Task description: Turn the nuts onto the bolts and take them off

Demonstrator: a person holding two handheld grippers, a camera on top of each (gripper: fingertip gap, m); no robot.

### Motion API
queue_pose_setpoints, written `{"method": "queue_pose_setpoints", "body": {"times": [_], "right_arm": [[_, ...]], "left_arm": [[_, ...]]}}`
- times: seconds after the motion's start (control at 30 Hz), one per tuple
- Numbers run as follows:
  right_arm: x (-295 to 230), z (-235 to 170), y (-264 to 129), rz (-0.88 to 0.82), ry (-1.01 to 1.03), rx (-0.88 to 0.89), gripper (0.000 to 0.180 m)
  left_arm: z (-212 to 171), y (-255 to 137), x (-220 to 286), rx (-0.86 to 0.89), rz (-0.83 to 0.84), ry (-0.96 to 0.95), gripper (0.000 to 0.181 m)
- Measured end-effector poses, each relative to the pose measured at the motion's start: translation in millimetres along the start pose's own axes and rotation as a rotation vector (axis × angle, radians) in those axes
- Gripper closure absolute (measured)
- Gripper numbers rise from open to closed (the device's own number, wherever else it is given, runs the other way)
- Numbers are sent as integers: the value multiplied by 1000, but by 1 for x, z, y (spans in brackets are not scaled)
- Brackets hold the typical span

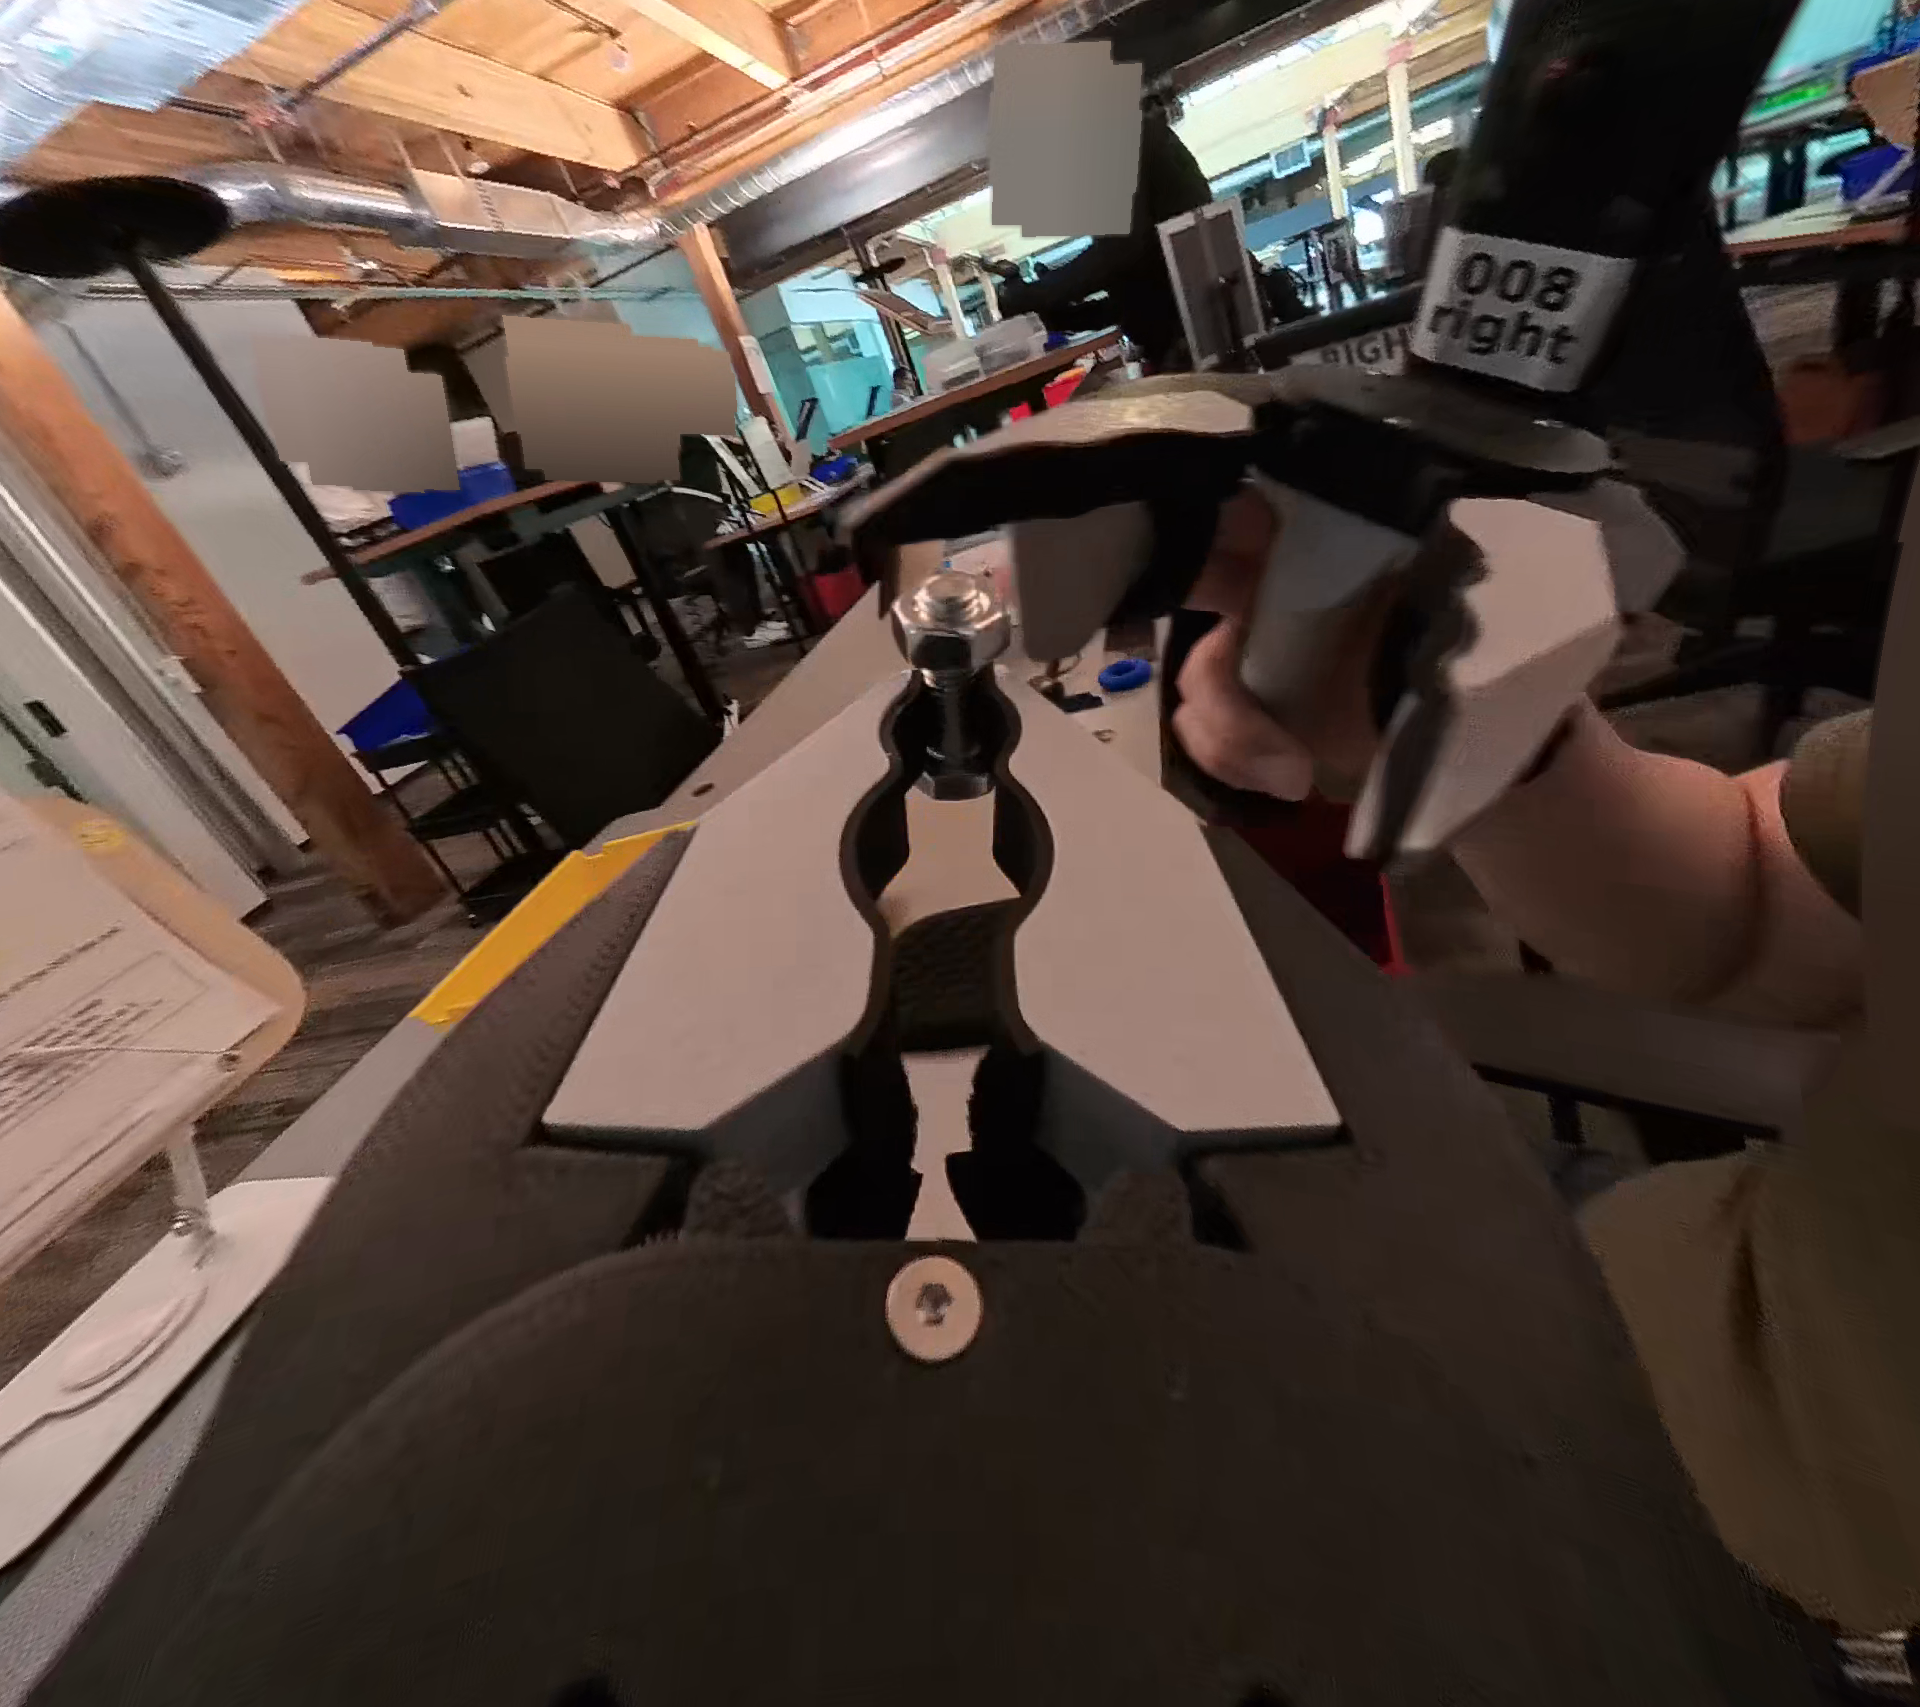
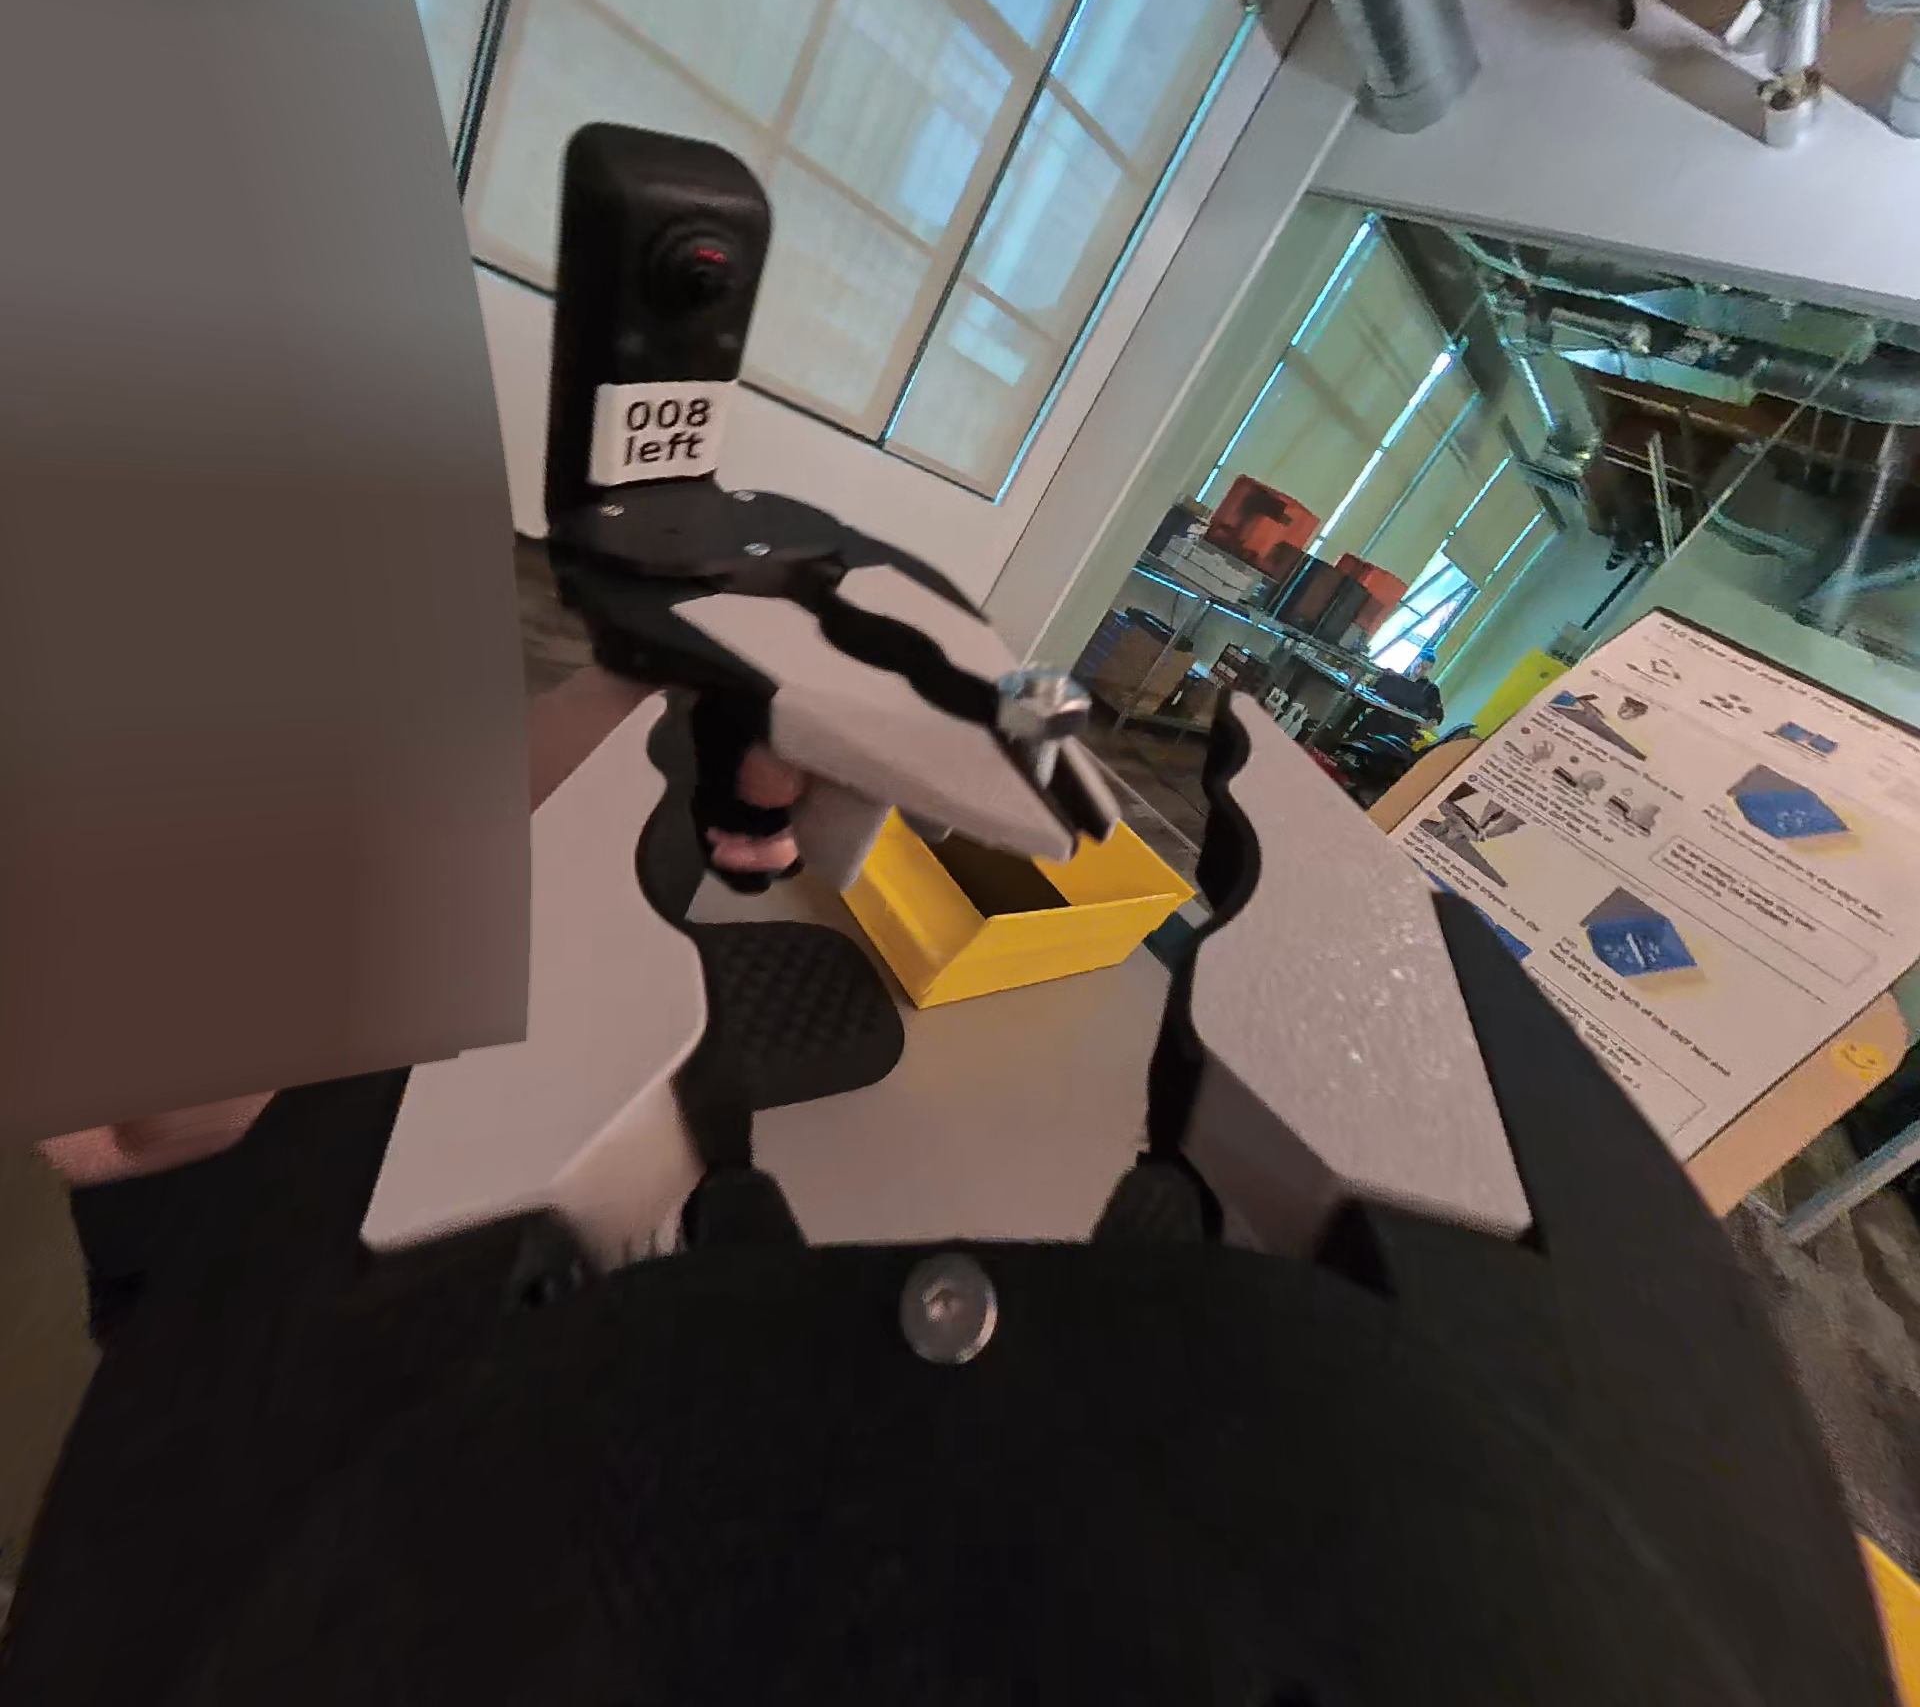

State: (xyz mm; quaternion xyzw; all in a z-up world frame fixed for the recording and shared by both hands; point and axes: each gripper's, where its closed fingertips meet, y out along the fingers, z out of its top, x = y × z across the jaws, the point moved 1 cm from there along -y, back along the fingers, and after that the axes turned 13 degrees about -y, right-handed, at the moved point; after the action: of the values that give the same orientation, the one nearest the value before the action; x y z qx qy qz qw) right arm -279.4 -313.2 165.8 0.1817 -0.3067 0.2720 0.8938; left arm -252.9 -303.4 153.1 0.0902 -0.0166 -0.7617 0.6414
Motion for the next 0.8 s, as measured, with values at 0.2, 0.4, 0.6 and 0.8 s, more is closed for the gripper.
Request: {"method": "queue_pose_setpoints", "body": {"times": [0.2,0.4,0.6,0.8], "right_arm": [[2,-20,5,95,104,42,91],[-1,-50,-12,111,92,-21,74],[12,-59,-43,49,142,5,102],[43,-68,-41,-27,290,86,113]], "left_arm": [[-13,17,-9,-35,-40,-37,173],[-33,38,-33,-92,-30,-48,173],[-47,45,-48,-100,-94,-227,173],[-59,62,-22,-168,-169,-227,173]]}}
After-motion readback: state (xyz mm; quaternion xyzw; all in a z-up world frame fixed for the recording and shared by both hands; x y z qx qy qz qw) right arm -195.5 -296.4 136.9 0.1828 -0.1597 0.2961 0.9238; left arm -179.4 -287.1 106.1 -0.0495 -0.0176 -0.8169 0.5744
